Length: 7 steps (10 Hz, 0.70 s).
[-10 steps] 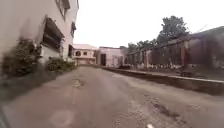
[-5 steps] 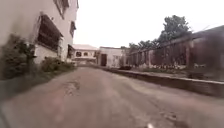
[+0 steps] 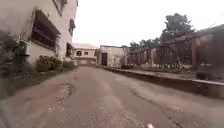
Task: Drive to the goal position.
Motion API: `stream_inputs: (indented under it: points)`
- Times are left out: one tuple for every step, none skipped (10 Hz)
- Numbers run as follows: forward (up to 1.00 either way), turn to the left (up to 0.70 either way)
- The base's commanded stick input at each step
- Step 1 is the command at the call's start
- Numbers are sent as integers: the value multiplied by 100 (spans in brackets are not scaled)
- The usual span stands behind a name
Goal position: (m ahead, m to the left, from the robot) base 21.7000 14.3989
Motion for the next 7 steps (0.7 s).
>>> stream_inputs:
  points:
    - [100,0]
    - [100,0]
    - [100,17]
    - [100,39]
    - [100,17]
    - [100,0]
    - [100,0]
